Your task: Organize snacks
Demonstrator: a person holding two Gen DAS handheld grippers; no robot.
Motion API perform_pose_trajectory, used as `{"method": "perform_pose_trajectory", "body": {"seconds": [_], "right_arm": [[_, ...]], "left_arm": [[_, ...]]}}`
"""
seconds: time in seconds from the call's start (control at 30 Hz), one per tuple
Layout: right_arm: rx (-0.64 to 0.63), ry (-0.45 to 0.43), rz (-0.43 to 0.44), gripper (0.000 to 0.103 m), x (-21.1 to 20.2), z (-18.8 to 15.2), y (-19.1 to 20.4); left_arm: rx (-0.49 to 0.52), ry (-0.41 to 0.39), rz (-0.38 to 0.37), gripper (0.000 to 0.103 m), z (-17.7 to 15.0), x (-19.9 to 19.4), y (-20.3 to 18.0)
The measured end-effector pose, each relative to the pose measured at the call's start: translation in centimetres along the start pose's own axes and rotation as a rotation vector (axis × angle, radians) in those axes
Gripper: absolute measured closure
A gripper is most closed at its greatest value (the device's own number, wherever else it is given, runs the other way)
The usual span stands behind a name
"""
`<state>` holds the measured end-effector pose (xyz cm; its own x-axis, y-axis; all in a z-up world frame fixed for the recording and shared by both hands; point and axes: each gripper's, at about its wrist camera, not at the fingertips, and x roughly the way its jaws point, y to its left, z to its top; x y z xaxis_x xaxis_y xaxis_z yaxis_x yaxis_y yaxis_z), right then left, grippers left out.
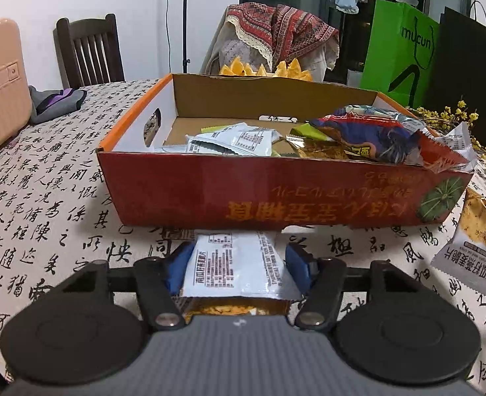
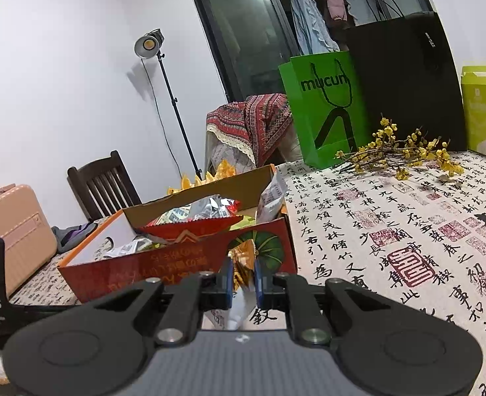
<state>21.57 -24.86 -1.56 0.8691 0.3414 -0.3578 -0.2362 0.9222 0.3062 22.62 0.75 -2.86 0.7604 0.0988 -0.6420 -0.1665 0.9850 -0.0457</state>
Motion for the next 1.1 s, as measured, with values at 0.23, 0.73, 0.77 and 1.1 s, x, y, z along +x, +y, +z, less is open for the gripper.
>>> {"method": "perform_pose_trajectory", "body": {"seconds": [0.23,0.73,0.77,1.1], "right_arm": [[-0.016,-0.001,-0.006,0.090,0.1,-0.1,0.2],[-0.013,-0.005,-0.008,0.090,0.0,-0.2,0.1],[-0.013,-0.004,-0.007,0.091,0.0,-0.2,0.1],[-0.007,0.002,0.024,0.090,-0.2,-0.1,0.3]], "left_arm": [[-0.023,-0.019,-0.030,0.049,-0.1,-0.5,0.7],[-0.034,-0.082,-0.038,0.058,-0.5,-2.4,1.1],[-0.033,-0.094,-0.037,0.058,-0.5,-2.7,1.1],[-0.031,-0.155,-0.082,0.058,-1.3,-5.9,1.2]]}}
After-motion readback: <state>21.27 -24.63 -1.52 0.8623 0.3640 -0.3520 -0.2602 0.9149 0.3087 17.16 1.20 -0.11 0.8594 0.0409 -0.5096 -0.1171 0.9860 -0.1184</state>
